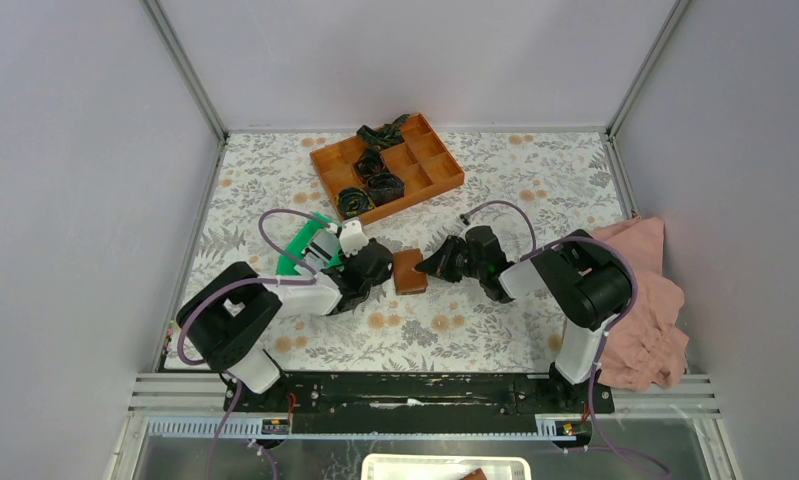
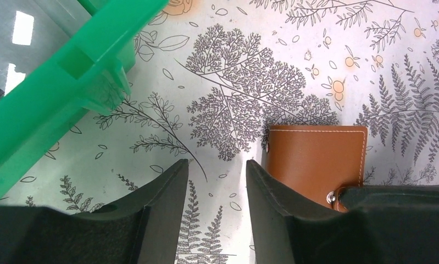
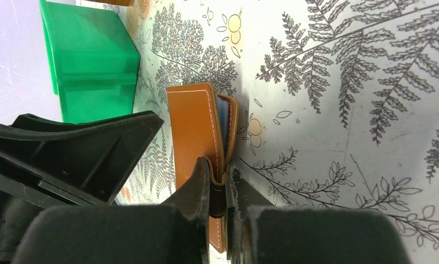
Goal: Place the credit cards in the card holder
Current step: Close the card holder at the center of the board.
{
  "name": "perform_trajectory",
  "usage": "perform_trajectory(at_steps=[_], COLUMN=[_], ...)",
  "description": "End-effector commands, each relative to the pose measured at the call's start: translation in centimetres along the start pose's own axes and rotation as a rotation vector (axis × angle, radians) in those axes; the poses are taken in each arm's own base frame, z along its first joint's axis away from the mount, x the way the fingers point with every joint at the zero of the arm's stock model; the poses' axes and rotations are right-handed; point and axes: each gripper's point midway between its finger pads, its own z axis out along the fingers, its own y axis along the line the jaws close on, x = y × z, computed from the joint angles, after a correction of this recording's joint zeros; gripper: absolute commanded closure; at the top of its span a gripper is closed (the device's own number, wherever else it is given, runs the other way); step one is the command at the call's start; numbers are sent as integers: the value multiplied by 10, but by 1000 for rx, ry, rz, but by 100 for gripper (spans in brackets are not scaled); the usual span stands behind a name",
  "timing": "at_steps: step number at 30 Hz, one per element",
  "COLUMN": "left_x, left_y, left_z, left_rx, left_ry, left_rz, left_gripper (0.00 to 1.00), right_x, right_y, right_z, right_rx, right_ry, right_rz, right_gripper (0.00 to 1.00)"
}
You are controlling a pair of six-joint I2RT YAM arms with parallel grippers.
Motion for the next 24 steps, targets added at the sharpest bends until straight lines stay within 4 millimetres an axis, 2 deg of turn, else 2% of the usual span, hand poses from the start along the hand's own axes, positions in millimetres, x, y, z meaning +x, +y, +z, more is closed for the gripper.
perform_trajectory(at_steps=[1,7,14,24], left_x=[63,82,105,119], left_y=[75,75,65,73], left_z=[-2,2,-6,-16], left_rx=[-200,-183,-143,-173], left_ry=[209,271,317,331], left_rz=[157,197,272,323], left_gripper=[50,53,56,58], right_x=[23,20,17,14], right_y=[-40,-27,-9,2], right_z=[-9,-6,-1,0], right_rx=[137,78,-8,-46], right_ry=[42,32,26,29], right_rz=[9,48,130,172], right_gripper=[100,100,90,81])
